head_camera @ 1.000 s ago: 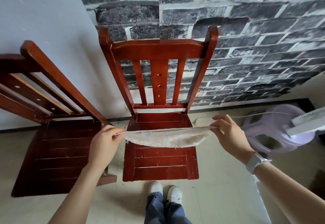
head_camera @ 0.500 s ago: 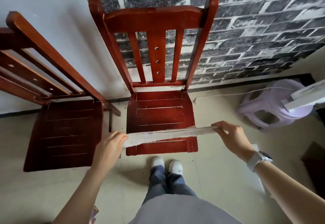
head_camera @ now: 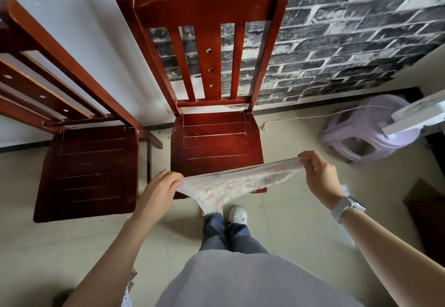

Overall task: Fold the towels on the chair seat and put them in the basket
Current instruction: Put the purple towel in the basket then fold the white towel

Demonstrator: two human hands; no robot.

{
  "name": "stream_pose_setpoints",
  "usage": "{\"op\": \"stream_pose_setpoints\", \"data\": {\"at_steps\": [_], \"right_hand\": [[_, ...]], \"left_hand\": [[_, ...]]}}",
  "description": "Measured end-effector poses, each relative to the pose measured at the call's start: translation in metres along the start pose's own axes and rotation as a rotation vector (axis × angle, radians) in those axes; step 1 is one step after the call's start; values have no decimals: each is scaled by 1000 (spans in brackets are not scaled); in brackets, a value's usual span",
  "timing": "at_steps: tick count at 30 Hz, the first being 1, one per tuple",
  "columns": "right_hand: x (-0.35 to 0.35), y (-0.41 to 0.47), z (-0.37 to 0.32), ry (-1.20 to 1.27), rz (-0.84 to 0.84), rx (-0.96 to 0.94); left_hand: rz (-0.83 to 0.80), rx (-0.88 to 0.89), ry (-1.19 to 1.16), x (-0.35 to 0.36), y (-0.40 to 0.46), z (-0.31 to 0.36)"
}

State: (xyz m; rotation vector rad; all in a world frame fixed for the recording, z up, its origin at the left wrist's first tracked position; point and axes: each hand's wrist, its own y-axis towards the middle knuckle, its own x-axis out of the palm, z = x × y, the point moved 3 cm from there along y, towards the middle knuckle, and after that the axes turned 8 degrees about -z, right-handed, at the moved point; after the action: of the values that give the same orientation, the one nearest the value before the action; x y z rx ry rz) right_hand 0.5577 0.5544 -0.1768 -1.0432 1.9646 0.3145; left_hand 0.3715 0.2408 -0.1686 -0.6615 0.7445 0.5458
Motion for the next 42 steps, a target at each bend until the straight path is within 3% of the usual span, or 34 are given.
{"op": "stream_pose_setpoints", "data": {"at_steps": [4, 10, 17, 29, 36, 42], "right_hand": [[6, -22, 4, -10, -76, 25], [18, -46, -8, -11, -131, 12], [28, -38, -20, -25, -120, -12], [125, 125, 13, -111, -138, -15], [185, 214, 39, -144, -77, -66], [189, 240, 37, -143, 24, -61]], "left_hand": [[80, -18, 6, 1, -14, -7], [210, -132, -164, 8, -29, -15], [301, -167, -203, 5, -12, -25], [224, -143, -14, 32, 154, -108], [315, -127, 73, 55, 247, -151], [374, -69, 35, 49, 277, -152]]}}
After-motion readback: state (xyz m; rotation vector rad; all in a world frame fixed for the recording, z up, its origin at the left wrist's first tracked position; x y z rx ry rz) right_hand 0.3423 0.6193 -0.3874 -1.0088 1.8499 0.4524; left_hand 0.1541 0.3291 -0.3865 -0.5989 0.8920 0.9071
